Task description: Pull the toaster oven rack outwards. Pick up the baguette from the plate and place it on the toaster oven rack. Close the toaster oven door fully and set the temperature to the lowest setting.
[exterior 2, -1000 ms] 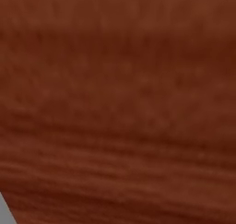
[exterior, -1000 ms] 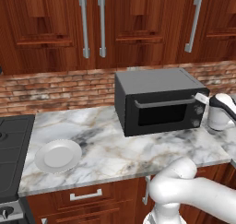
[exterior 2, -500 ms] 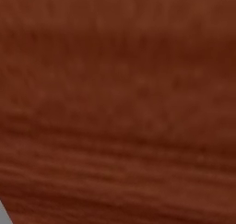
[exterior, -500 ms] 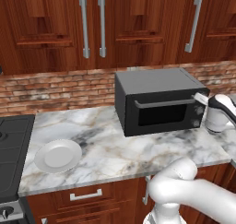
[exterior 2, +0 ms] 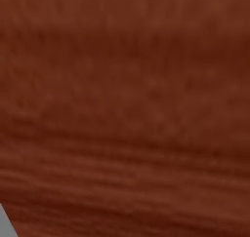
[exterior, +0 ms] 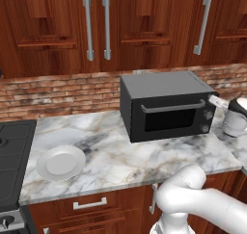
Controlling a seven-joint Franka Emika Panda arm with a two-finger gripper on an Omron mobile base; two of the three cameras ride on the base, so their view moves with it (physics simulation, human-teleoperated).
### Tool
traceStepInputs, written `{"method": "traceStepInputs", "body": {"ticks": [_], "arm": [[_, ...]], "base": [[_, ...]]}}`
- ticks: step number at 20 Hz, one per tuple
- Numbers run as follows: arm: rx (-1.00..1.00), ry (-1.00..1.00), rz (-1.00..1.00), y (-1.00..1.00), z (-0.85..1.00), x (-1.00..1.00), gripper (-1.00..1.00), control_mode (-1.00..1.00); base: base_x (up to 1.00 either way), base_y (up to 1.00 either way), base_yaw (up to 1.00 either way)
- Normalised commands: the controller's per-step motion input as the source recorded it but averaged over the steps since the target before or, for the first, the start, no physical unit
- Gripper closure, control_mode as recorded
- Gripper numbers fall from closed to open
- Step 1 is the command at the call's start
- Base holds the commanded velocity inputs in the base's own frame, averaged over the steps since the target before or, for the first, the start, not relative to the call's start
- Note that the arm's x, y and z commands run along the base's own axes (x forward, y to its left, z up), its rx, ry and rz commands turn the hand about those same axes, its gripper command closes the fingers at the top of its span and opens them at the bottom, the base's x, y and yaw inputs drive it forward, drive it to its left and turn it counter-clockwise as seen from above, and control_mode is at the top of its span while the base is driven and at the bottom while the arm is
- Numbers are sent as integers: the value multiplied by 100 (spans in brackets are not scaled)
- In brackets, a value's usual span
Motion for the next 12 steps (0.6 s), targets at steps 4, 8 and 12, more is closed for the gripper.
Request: {"method": "traceStepInputs", "body": {"ticks": [4,8,12], "arm": [[0,0,4,-6,40,-6,-100,-100],[0,0,0,-4,22,-57,-100,-100],[-3,1,0,-14,-7,-47,-100,-100]], "base": [[0,0,0],[0,0,0],[0,0,0]]}}
